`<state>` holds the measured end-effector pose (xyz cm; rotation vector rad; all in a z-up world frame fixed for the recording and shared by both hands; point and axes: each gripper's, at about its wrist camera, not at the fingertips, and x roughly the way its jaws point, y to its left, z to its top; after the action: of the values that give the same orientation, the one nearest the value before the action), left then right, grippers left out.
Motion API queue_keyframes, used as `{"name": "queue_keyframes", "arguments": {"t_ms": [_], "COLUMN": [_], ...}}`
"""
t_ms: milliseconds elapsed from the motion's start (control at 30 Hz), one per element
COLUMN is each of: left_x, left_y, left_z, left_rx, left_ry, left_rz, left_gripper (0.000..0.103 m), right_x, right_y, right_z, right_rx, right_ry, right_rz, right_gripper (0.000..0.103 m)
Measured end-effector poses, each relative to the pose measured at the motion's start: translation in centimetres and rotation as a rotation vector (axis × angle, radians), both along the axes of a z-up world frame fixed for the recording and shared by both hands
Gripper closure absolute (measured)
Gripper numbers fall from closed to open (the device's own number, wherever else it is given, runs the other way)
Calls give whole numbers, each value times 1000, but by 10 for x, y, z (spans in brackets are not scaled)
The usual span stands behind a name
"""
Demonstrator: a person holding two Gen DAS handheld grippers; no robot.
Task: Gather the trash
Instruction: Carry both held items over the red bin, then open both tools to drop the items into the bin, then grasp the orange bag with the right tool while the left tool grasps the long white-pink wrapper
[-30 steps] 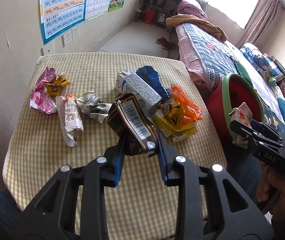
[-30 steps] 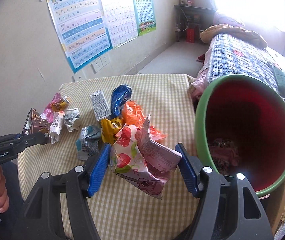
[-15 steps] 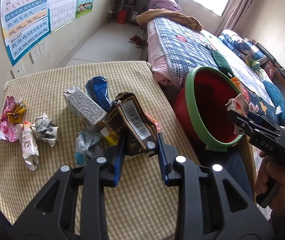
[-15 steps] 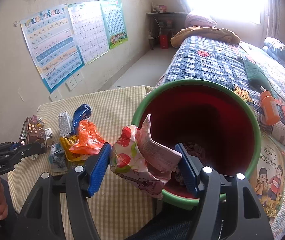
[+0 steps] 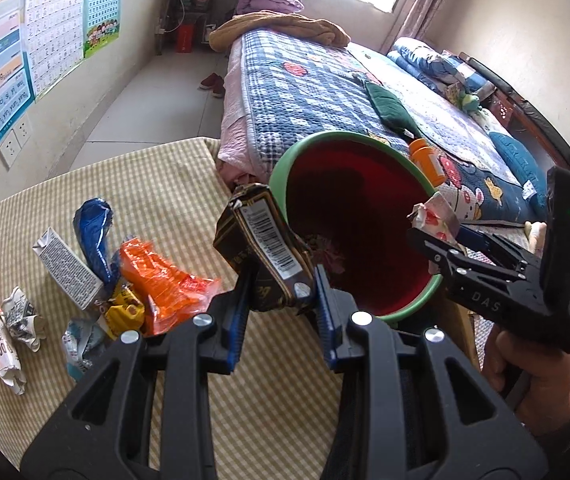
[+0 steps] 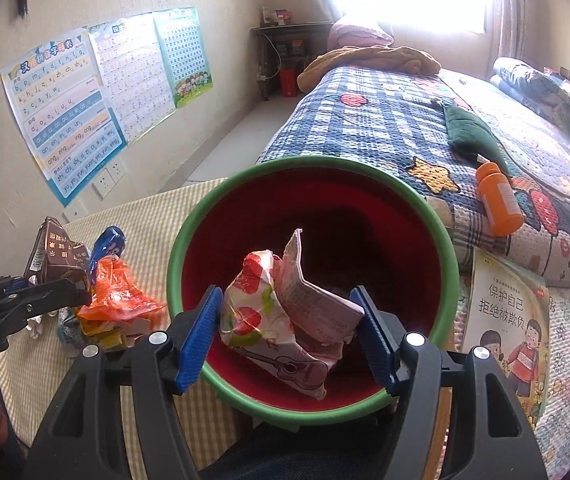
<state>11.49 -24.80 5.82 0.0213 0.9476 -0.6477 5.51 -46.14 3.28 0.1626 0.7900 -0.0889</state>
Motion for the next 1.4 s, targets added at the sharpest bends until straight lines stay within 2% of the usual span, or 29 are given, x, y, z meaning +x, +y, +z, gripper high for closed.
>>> {"name": "queue_keyframes", "arguments": {"t_ms": [100,233,567,600,667,700,733,833,933,1133,1400], "left_x": [3,9,26,28,29,29,28,28,30,24,6], "left_y": [-14,-31,-71,-73,-76,-76,-74,-65,-53,-19,54], "left_z": [-3,-6,-10,-11,-12,-12,-11,-12,-14,-12,-5], "left_rx": [-3,-48,-71,-68,-54,-48,-46,-41,-35,-39,-45], "left_ry": [9,40,75,79,71,62,54,44,44,33,22], "left_rz": [-36,-86,-159,-160,-155,-148,-141,-117,-74,8,137], "left_gripper": [74,74,73,70,52,39,31,15,9,6,6], "right_x": [1,2,4,5,6,6,6,5,4,1,2], "right_y": [-12,-26,-43,-44,-45,-47,-49,-51,-51,-34,28], "right_z": [-3,-5,-15,-15,-16,-17,-17,-15,-14,-9,-3], "right_rx": [1,0,10,10,4,4,3,-3,-10,-8,8], "right_ry": [5,8,34,35,38,35,32,27,24,17,-2], "right_rz": [-21,-42,-65,-66,-75,-84,-92,-103,-111,-89,15], "right_gripper": [39,39,38,36,32,28,24,17,10,8,7]}}
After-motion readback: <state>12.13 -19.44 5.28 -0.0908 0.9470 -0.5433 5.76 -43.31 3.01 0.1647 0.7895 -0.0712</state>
